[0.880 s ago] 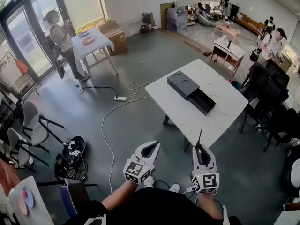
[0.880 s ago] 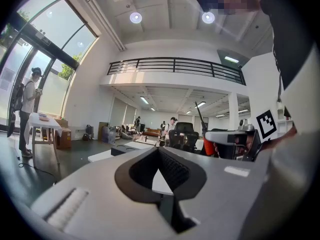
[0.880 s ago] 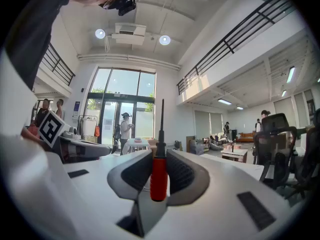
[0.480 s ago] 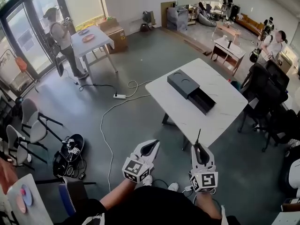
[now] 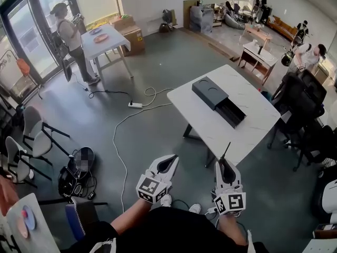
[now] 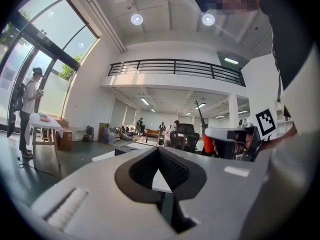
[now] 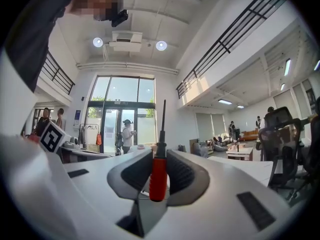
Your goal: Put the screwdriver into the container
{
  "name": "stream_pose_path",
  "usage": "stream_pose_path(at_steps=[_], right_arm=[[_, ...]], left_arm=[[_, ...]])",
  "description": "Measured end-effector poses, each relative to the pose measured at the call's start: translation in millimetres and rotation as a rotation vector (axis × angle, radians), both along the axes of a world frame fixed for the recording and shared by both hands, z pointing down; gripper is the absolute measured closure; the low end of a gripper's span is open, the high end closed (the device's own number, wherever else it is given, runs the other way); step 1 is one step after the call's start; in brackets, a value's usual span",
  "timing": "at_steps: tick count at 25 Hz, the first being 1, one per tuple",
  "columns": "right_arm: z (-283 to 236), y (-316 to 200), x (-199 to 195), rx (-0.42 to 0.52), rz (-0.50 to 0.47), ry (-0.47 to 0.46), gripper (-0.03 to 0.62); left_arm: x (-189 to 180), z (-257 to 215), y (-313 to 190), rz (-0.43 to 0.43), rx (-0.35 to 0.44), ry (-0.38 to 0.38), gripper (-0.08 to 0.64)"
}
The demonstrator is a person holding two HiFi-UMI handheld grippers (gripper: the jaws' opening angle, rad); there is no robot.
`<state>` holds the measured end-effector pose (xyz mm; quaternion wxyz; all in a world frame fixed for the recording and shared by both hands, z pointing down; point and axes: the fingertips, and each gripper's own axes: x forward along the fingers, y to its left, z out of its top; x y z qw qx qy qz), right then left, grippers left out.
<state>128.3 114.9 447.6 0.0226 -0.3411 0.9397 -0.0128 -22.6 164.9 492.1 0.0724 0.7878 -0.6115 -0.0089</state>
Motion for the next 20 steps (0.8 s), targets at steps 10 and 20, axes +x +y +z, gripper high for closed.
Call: stream_pose_path(at_steps=[10, 20], right_arm=[[0.5, 9.6, -41.1, 0.032, -0.001, 0.024, 0.505], [0.6, 10.2, -72.0, 0.036, 0.028, 0.032, 0.506]], left_arm=[[-35.6, -0.9, 8.1, 0.012, 0.007, 0.003, 0.551], [-66.9, -0.6, 6.8, 0.041, 0.022, 0.008, 0.551]])
